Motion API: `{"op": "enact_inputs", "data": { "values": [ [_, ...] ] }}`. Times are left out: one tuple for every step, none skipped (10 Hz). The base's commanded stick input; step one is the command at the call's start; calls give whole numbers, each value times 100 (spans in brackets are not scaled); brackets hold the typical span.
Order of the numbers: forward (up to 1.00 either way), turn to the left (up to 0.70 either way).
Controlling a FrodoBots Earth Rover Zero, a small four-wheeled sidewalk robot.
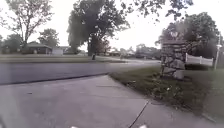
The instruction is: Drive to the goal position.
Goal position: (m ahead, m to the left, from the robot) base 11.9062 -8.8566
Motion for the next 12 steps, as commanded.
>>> {"op": "enact_inputs", "data": {
  "values": [
    [70,27],
    [70,35],
    [69,34],
    [69,34],
    [68,34],
    [68,34],
    [68,34],
    [69,34],
    [69,34],
    [68,34],
    [68,34],
    [70,30]
  ]
}}
